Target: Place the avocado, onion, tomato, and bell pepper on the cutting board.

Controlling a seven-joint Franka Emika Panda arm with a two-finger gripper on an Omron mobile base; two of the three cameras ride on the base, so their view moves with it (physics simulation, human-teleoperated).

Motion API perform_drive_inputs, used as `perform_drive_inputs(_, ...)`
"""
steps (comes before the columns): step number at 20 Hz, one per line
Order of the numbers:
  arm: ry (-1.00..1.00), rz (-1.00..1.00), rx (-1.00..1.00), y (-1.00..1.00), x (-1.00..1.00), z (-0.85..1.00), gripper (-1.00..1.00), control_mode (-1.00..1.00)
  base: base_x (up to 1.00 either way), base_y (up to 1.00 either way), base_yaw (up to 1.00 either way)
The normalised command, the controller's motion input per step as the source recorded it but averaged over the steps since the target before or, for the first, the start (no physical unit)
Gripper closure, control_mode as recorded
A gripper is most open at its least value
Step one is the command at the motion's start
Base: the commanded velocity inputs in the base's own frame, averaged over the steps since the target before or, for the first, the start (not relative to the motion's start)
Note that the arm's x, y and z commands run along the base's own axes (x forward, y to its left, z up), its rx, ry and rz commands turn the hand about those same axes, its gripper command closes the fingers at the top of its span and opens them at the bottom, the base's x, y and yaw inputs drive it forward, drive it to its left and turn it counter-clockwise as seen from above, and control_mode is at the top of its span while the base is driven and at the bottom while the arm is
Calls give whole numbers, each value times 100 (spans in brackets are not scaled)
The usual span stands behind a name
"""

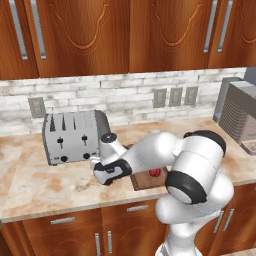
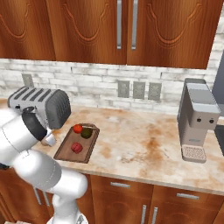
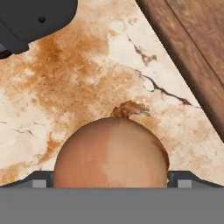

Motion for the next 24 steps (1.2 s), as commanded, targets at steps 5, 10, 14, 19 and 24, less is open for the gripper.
perform_drive_inputs(5,2,-7,0,5,8,-27,100,-100,0,0,0)
perform_drive_inputs(10,0,-2,0,3,0,6,100,-100,0,0,0)
perform_drive_inputs(14,0,0,0,-11,-16,44,100,-100,0,0,0)
perform_drive_inputs(19,3,0,0,-23,-8,44,100,-100,0,0,0)
perform_drive_inputs(24,6,0,-1,-33,-11,33,100,-100,0,0,0)
